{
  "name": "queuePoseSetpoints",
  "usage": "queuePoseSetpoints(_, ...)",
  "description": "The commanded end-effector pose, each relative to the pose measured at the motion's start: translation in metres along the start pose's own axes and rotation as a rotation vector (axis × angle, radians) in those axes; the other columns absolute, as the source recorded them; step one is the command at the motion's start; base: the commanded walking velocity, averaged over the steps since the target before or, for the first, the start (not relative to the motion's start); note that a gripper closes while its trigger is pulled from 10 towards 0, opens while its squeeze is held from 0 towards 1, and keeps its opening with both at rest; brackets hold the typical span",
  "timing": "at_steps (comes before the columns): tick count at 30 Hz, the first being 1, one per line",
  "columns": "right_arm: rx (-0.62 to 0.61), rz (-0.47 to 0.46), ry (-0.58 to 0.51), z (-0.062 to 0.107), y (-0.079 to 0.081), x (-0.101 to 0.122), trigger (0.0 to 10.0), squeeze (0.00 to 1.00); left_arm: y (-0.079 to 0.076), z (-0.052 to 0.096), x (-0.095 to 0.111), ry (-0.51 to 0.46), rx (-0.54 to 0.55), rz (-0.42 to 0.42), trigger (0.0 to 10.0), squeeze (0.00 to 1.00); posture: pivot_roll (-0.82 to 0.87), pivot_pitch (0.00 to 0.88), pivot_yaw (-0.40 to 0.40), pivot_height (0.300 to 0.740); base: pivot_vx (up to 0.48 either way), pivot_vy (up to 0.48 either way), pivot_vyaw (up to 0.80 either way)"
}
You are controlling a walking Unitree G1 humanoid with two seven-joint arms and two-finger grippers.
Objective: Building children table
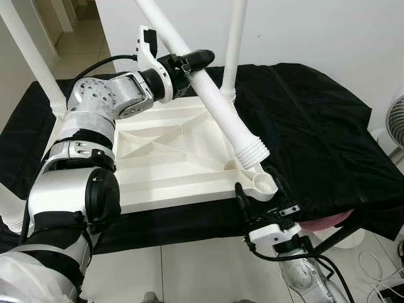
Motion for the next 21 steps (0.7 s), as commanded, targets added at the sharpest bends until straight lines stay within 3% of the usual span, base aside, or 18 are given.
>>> queuePoseSetpoints(1,-0.055,-0.060,0.024,-0.008,-0.010,0.000,10.0,0.00,-0.010,0.003,0.013,-0.040,-0.098,-0.080,10.0,0.00,-0.10,0.000,0.072,0.740,0.000,0.000,0.00)
queuePoseSetpoints(5,-0.075,-0.146,0.082,-0.018,-0.013,-0.006,10.0,0.00,-0.008,0.003,0.019,-0.077,-0.072,-0.144,10.0,0.00,-0.10,0.000,0.057,0.740,0.000,0.000,0.00)
queuePoseSetpoints(8,-0.081,-0.315,0.174,-0.031,-0.011,-0.017,10.0,0.00,-0.005,0.005,0.029,-0.127,-0.039,-0.207,10.0,0.00,-0.10,0.000,0.044,0.740,0.000,0.000,0.00)
queuePoseSetpoints(9,-0.081,-0.315,0.174,-0.031,-0.011,-0.017,10.0,0.00,-0.005,0.005,0.029,-0.127,-0.039,-0.207,10.0,0.00,-0.10,0.000,0.044,0.740,0.000,0.000,0.00)
queuePoseSetpoints(11,-0.061,-0.410,0.191,-0.042,-0.012,-0.019,10.0,0.00,-0.003,0.007,0.038,-0.173,-0.003,-0.257,10.0,0.00,-0.09,0.000,0.033,0.740,0.000,0.000,0.00)
queuePoseSetpoints(14,-0.047,-0.435,0.194,-0.046,-0.012,-0.018,10.0,0.00,-0.003,0.008,0.041,-0.194,0.006,-0.275,10.0,0.00,-0.09,0.000,0.033,0.740,0.000,0.000,0.00)
queuePoseSetpoints(16,0.014,-0.524,0.218,-0.059,-0.012,-0.018,10.0,0.00,-0.005,0.009,0.048,-0.244,0.015,-0.325,10.0,0.00,-0.09,0.000,0.021,0.740,0.000,0.000,0.00)
queuePoseSetpoints(21,0.070,-0.525,0.220,-0.071,-0.013,-0.015,10.0,0.00,-0.009,0.009,0.051,-0.277,0.004,-0.371,10.0,0.00,-0.09,0.000,0.016,0.740,0.000,0.000,0.00)
Point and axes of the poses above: a point about 5 cm out from each wrist's last joint towards the gripper, its own z axis pointing back from the gripper into the wrist, its own x axis along the axis of the wrist's last joint, y = z × x, the point moved 4 cm from there along -z, pointing out of the wrist towards the gripper, and after that the axes turned 1 degree about -z, right-handed, at the moved point
